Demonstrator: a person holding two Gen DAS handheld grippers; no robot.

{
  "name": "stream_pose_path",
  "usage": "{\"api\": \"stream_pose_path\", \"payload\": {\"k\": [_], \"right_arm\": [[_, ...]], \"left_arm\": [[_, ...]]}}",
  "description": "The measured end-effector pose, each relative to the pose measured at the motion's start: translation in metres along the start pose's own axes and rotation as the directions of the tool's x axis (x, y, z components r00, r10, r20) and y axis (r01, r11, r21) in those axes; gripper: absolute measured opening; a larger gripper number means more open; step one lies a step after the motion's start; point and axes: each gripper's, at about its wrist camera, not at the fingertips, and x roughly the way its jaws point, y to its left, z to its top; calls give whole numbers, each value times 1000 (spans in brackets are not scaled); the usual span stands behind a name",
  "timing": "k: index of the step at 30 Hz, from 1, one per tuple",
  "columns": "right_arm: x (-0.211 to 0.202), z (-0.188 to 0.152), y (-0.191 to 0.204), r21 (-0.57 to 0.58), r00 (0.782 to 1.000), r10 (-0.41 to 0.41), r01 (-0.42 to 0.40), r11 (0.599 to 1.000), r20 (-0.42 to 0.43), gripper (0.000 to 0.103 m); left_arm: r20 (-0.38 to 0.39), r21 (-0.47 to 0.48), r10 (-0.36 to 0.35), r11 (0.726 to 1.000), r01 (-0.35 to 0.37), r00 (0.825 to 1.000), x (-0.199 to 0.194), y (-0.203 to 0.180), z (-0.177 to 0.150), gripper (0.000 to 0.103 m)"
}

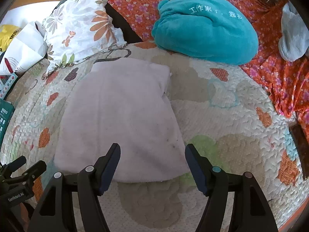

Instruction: Fold small clothes

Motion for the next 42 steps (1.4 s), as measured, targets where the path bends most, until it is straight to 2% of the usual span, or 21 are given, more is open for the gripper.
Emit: {"api": "stream_pose_path", "payload": {"k": [23,42], "right_arm": [[2,-2,9,-59,999,-33,33,998,5,77],[13,-10,11,-65,996,-75,72,995,-55,78]], "left_arm": [[4,0,53,999,-53,999,3,5,-1,103],[-13,0,50,999,-50,999,6,9,0,103]]}}
